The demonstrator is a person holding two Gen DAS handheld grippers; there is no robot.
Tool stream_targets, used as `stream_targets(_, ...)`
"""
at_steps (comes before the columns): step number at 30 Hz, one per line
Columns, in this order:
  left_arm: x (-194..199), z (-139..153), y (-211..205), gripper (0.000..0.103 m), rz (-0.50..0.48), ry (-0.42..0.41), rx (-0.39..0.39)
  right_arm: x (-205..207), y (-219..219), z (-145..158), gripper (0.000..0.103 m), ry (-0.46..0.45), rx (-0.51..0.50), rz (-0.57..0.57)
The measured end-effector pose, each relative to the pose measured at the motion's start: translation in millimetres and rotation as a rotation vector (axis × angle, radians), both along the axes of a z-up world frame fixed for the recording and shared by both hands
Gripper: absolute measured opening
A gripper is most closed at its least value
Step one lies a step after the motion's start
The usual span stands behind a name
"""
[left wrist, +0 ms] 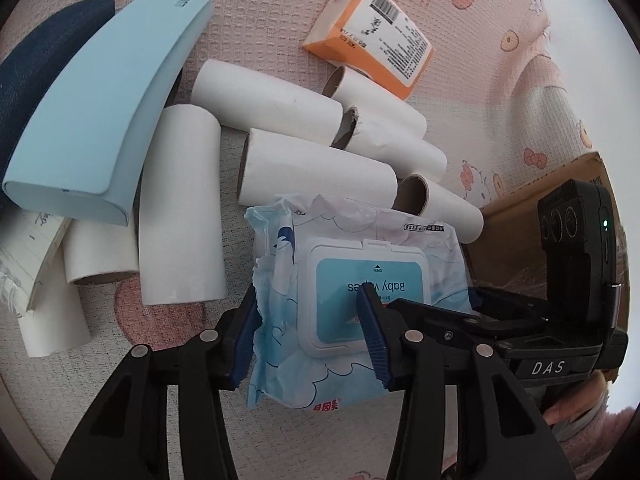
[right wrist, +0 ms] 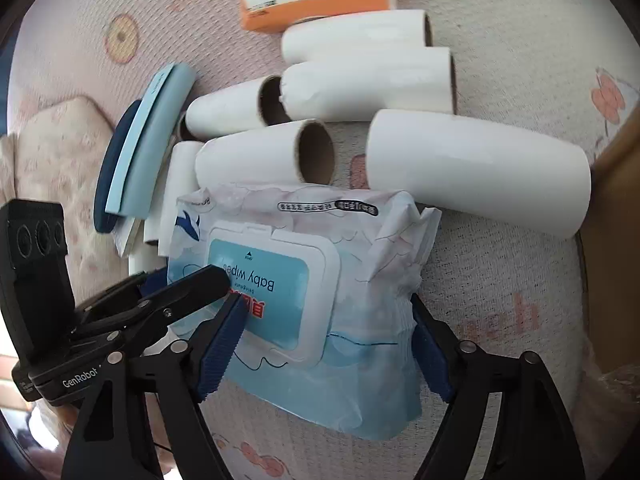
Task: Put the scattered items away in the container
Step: 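Lift the baby wipes pack with both grippers and carry it over the carton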
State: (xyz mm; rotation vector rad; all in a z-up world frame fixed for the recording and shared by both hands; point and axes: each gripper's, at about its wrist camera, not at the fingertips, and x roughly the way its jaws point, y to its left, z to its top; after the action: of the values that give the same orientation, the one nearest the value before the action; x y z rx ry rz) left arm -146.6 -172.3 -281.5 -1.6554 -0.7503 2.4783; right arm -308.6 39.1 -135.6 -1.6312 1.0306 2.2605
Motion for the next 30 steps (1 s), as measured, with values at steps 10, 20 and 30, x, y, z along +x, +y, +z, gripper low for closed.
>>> stream_targets(10,11,36,-1,0.049,0.026,0.075,-0.054,4,-6,30,0.072,0.062,0.046,0.02)
stream_targets(20,30,110,12,0.049,0.04,0.245,-0.097,19,-18,114,0.072,0.163,0.182,0.002)
stream_targets(30,72,179,33,0.049,0.055,0.391,-0.107,54,-44,192,0.072,0.253,0.299,-0.026)
